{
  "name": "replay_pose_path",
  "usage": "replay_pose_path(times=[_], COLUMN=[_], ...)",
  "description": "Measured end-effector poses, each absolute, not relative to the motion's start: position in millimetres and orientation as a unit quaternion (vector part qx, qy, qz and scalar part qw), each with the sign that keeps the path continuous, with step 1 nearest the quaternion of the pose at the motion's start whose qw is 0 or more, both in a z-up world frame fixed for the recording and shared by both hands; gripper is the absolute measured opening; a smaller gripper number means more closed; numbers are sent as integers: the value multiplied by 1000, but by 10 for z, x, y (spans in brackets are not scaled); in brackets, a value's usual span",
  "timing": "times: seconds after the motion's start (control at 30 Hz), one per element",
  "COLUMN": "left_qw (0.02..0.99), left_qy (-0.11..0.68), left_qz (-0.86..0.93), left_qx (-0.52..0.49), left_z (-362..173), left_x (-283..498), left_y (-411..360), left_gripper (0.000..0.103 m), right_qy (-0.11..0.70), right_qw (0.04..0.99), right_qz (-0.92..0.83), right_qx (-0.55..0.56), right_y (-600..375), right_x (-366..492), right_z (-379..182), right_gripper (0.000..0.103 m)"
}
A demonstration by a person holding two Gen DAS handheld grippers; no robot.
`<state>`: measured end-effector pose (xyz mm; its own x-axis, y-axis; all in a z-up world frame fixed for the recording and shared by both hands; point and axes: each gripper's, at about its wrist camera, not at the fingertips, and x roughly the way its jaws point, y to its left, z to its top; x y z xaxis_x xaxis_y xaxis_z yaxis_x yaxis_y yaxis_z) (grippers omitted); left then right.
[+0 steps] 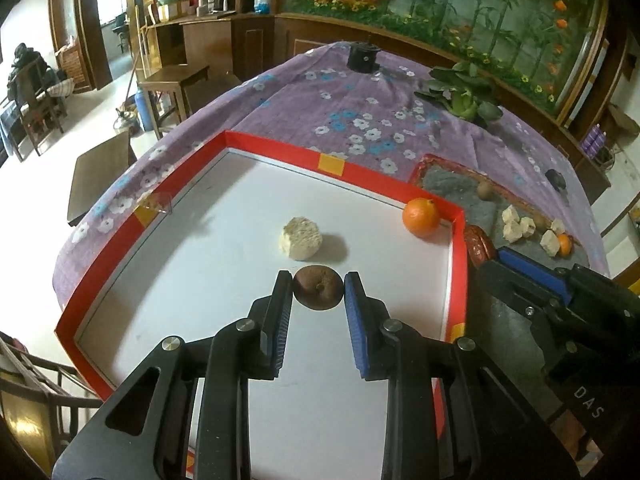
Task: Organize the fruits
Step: 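Carry the brown fruit over the white tray with the left gripper while the right gripper grasps the red date, then lower brown fruit and red date into the tray while both grippers open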
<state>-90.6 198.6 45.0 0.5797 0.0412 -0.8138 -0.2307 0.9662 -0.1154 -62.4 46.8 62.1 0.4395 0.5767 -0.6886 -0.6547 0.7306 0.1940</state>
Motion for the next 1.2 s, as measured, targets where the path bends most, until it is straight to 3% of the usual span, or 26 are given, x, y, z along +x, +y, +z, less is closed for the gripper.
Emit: replay_pose_path(times=[0.7,0.8,0.87,0.93,1.07,1.2], left_qw=[859,859,861,866,881,892], left_qy=[490,492,487,477,449,427], left_qz=[79,81,84,89,104,108], left_qx=[-123,-120,-119,-120,-107,-95], left_z=[190,199,221,270,437,591], left_x=[-829,-822,-834,-866,-959,-1034], left_y=[2129,2116,2116,2119,2075,1961], left_gripper=[26,26,35,56,56,56], right_qy=[454,459,448,435,416,390], right_qw=[804,803,810,818,829,842], right_qz=[371,370,371,371,372,370], right_qx=[-97,-88,-75,-58,-31,-38], right_y=[1065,1023,927,806,568,349], right_x=[-330,-307,-331,-353,-492,-645], right_z=[107,109,182,274,448,608], right_gripper=[15,25,36,40,48,49])
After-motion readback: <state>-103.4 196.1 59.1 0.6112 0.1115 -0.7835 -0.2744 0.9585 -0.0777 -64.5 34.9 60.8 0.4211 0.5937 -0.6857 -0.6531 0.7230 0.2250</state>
